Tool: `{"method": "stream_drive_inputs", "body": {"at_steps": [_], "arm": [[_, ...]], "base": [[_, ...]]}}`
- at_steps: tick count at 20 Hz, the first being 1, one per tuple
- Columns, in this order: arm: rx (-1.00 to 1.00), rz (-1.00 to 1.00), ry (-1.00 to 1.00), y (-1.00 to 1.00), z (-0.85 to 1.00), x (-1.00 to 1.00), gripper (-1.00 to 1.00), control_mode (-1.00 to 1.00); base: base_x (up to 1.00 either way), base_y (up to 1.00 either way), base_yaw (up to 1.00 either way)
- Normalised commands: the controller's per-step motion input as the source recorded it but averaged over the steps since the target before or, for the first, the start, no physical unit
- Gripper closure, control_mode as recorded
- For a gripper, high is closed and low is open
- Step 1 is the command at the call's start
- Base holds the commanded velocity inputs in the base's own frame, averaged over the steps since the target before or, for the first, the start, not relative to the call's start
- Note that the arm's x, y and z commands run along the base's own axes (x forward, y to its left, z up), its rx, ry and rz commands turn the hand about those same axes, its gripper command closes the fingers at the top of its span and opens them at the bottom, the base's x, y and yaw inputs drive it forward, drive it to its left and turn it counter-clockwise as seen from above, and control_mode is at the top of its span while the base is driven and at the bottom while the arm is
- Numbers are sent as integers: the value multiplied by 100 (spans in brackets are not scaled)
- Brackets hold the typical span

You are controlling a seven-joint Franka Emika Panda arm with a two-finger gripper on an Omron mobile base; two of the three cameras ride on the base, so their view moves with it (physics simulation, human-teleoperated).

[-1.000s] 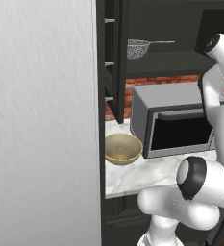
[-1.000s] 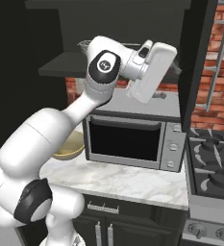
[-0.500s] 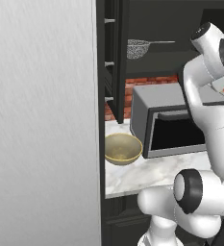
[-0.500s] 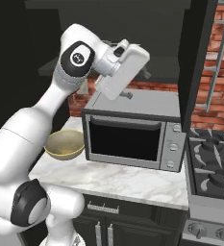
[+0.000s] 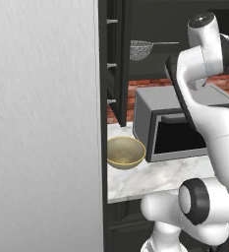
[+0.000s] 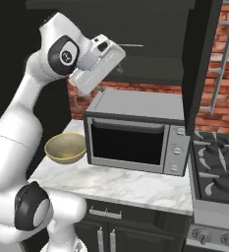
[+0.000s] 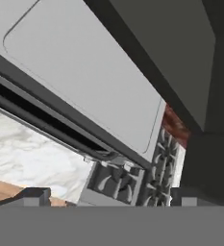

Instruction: Open the cabinet and setup a tea strainer by placing it in the bowl upright.

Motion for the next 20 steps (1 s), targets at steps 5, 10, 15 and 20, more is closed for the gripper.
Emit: {"method": "stream_drive_inputs", "body": {"at_steps": [5, 10, 15, 20], "arm": [[14, 57, -1, 44, 1, 36, -100, -100], [5, 45, -4, 35, 2, 20, -100, -100], [-12, 22, -29, 42, 20, 0, -100, -100], [3, 19, -12, 2, 18, 0, -100, -100]], "base": [[0, 0, 0], [0, 0, 0], [0, 0, 0], [0, 0, 0]]}}
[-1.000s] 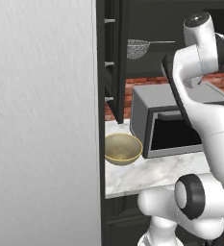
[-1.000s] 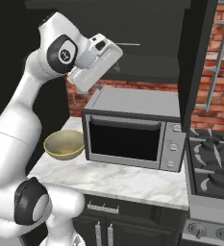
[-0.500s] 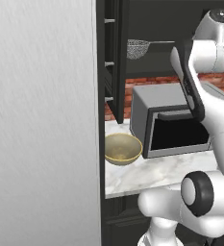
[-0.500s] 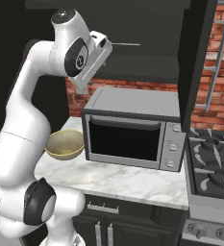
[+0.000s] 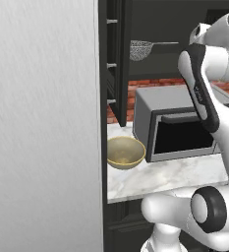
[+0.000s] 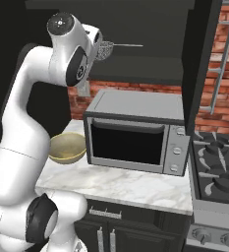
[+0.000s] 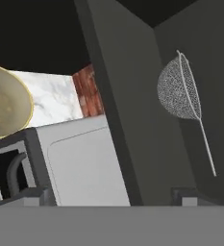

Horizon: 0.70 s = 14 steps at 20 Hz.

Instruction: Open the cabinet and setup a tea strainer by placing it in the bowl upright.

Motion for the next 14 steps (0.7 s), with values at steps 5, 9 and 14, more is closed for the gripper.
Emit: {"method": "stream_drive_inputs", "body": {"at_steps": [5, 9, 14], "arm": [[5, 33, -13, 1, 1, 17, -100, -100], [0, 32, -20, 0, 27, 14, -100, -100], [-9, 27, -12, 9, 17, 26, -100, -100]], "base": [[0, 0, 0], [0, 0, 0], [0, 0, 0]]}}
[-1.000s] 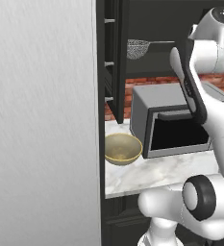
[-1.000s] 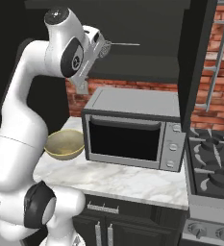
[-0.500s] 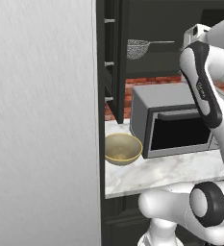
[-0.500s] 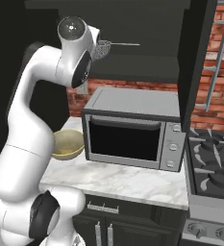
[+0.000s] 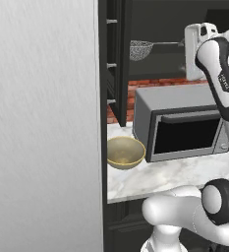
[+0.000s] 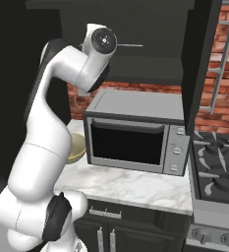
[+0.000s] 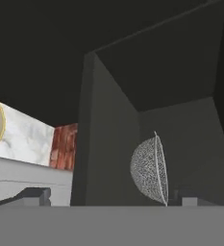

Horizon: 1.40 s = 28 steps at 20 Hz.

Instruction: Open the cabinet and setup a tea strainer by placing it in the bowl upright.

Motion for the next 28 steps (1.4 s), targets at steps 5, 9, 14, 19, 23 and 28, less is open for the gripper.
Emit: {"method": "stream_drive_inputs", "body": {"at_steps": [5, 9, 14, 19, 23, 28], "arm": [[-6, 8, -20, 29, 0, 42, -100, -100], [-1, -3, -7, 27, 0, 32, -100, -100], [-3, 0, 9, 17, 0, 22, -100, -100], [-1, 0, 7, 0, 0, 33, -100, -100], [0, 0, 0, 1, 0, 39, -100, -100], [0, 0, 0, 3, -3, 35, -100, -100]], "base": [[0, 0, 0], [0, 0, 0], [0, 0, 0], [0, 0, 0], [0, 0, 0], [0, 0, 0]]}}
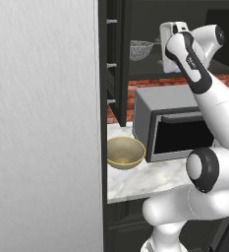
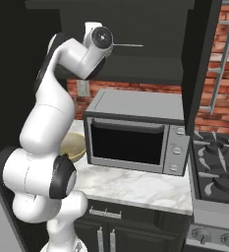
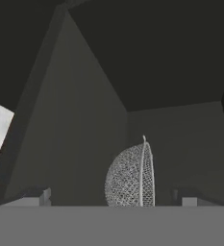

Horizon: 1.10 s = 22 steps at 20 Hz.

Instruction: Open the cabinet and setup a tea strainer by placing it in the bowl upright.

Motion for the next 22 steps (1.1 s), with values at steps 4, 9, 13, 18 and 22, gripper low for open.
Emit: {"method": "stream_drive_inputs", "body": {"at_steps": [4, 9, 13, 18, 22], "arm": [[0, 0, 0, 3, -7, 27, -100, -100], [0, 0, 0, 5, 0, 31, -100, -100], [0, 0, 0, 10, 0, 34, -100, -100], [-1, 0, 0, 5, -2, 28, -100, -100], [-4, 0, 0, 1, -6, 27, -100, -100]], "base": [[0, 0, 0], [0, 0, 0], [0, 0, 0], [0, 0, 0], [0, 0, 0]]}}
